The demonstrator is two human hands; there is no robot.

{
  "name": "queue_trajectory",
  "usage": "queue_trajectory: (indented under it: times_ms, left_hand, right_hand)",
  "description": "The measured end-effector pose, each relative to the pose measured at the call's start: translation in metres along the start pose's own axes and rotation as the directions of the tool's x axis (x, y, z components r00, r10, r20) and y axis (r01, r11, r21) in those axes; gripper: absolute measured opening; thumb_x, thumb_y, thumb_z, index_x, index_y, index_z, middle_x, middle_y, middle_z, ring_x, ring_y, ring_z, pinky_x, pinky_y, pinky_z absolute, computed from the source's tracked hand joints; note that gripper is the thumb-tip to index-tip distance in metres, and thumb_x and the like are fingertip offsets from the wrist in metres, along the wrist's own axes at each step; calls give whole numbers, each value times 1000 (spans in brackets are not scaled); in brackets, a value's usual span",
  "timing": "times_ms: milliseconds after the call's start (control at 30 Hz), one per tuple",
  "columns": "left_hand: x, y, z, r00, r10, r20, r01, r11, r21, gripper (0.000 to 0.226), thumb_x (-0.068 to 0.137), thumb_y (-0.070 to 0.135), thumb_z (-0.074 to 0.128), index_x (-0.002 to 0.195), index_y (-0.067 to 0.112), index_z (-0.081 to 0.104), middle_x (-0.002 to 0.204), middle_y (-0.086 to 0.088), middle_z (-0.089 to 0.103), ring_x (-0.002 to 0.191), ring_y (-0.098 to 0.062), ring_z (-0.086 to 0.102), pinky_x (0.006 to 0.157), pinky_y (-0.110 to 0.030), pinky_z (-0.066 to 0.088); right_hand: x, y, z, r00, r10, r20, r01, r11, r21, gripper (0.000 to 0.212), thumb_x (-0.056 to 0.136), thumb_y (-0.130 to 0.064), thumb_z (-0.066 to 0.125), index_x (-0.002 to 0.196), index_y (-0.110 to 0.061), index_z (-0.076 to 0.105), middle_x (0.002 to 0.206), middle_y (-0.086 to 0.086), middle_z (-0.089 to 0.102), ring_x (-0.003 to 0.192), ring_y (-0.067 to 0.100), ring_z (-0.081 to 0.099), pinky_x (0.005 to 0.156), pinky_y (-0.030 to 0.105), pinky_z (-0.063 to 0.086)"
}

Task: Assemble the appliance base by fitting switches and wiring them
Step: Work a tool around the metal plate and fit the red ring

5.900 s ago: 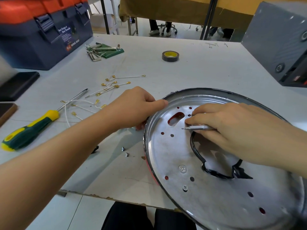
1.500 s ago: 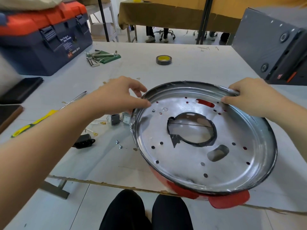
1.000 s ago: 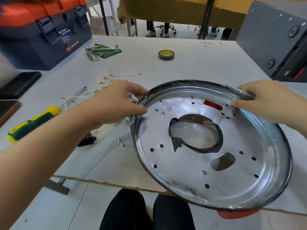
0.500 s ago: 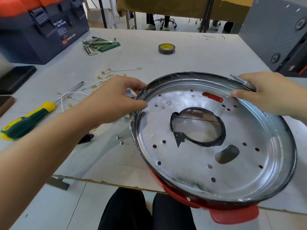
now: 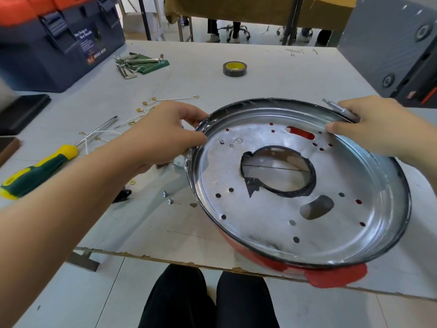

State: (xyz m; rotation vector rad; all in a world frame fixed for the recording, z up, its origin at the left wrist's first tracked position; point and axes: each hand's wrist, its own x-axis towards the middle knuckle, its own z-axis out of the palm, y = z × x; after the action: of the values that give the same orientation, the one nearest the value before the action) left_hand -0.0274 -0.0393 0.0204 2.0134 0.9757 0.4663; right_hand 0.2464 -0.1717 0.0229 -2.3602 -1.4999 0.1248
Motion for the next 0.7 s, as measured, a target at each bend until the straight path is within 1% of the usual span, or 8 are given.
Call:
queue_trajectory:
  times_ms: [133, 233, 300, 400, 467, 533, 633, 700]
  left_hand:
    - [2, 0, 4, 1000, -3, -28, 3, 1000, -19, 27, 83, 10, 65, 79, 36, 68, 74, 15, 68, 61, -29, 51, 60, -43, 40]
    - [0, 1, 3, 1000, 7, -23, -8, 1000, -17, 25, 84, 10, 64, 83, 34, 69, 77, 13, 70, 62, -41, 56, 60, -52, 46]
    - [-2, 3, 2, 1000, 11, -21, -12, 1000, -13, 25, 85, 9, 63, 83, 34, 69, 79, 13, 71, 71, -52, 59, 70, -63, 49]
    - [-3, 3, 2, 1000, 4, -15, -4, 1000, -15, 27, 86, 9, 62, 83, 35, 69, 81, 13, 70, 74, -52, 59, 75, -68, 46]
    - [-3, 2, 2, 1000, -5, -13, 5, 1000, -25, 26, 86, 10, 61, 86, 33, 70, 79, 10, 70, 70, -39, 56, 62, -61, 47]
    - [-1, -1, 1, 1000, -11, -2, 11, 999, -32, 24, 87, 10, 60, 90, 32, 70, 76, 8, 69, 68, -31, 51, 56, -46, 40]
    - [0, 0, 0, 1000, 6, 25, -5, 1000, -20, 23, 88, 12, 60, 92, 33, 69, 73, 10, 68, 63, -34, 51, 55, -45, 41]
    - [1, 1, -1, 999, 22, 37, -22, 1000, -2, 23, 88, 13, 61, 91, 34, 68, 76, 12, 68, 68, -43, 59, 61, -52, 51]
  right_hand:
    - [0, -1, 1, 999, 15, -30, -16, 1000, -6, 22, 90, -25, 59, 84, -5, 62, 69, 9, 54, 62, 19, 43, 53, 25, 31]
    - [-4, 0, 0, 999, 31, -24, -30, 999, 33, 20, 91, -25, 58, 84, -8, 64, 72, 12, 57, 66, 23, 46, 55, 25, 33]
    - [-7, 0, -1, 999, 33, -14, -32, 998, 61, 18, 90, -25, 58, 82, -9, 64, 73, 13, 58, 64, 21, 46, 55, 26, 34]
    - [-11, -1, -2, 999, 39, 4, -39, 991, 125, 15, 89, -22, 60, 76, -16, 62, 70, 10, 57, 60, 19, 45, 53, 28, 34]
    - [-12, -1, -3, 999, 32, 8, -33, 989, 143, 15, 89, -20, 61, 73, -18, 61, 69, 9, 57, 61, 21, 46, 55, 29, 35]
    - [-13, -1, -3, 1000, 27, 16, -29, 987, 155, 14, 88, -19, 62, 74, -21, 61, 72, 8, 59, 66, 23, 49, 58, 29, 38]
    - [-13, 0, -1, 999, 14, 49, -23, 983, 180, 12, 87, -16, 61, 79, -25, 60, 79, 6, 63, 76, 27, 55, 65, 33, 42]
    - [-12, 1, -1, 997, 8, 75, -22, 983, 182, 13, 86, -14, 61, 88, -26, 62, 84, 4, 64, 82, 28, 57, 73, 37, 46]
